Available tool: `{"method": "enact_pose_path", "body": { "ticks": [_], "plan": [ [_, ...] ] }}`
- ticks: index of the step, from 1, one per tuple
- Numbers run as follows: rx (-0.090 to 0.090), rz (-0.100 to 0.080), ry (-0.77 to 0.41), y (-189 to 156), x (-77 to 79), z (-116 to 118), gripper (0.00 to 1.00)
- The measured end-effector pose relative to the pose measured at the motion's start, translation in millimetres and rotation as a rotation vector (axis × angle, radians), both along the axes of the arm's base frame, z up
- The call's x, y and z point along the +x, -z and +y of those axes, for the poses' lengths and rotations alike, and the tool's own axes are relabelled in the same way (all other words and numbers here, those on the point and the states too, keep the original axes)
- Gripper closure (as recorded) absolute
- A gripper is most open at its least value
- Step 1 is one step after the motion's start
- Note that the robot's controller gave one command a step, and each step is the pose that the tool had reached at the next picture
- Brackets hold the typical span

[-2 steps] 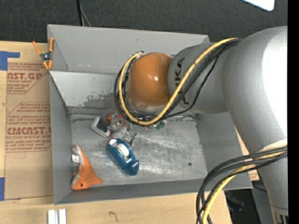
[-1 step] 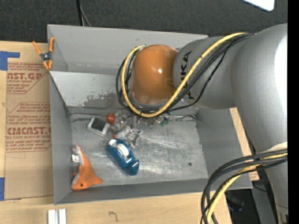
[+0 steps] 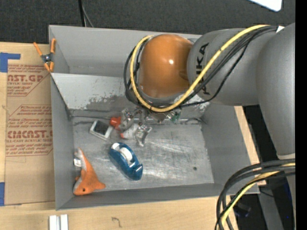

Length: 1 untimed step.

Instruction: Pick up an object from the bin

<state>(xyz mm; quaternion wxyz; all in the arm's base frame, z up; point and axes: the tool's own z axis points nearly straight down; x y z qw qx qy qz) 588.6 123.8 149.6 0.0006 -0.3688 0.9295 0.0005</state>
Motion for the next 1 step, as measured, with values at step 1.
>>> {"method": "enact_pose_path", "body": {
  "ticks": [1],
  "plan": [
    [0.001, 0.000, 0.219, -0.5, -8.1, 35.0, 1.00]
  ]
}}
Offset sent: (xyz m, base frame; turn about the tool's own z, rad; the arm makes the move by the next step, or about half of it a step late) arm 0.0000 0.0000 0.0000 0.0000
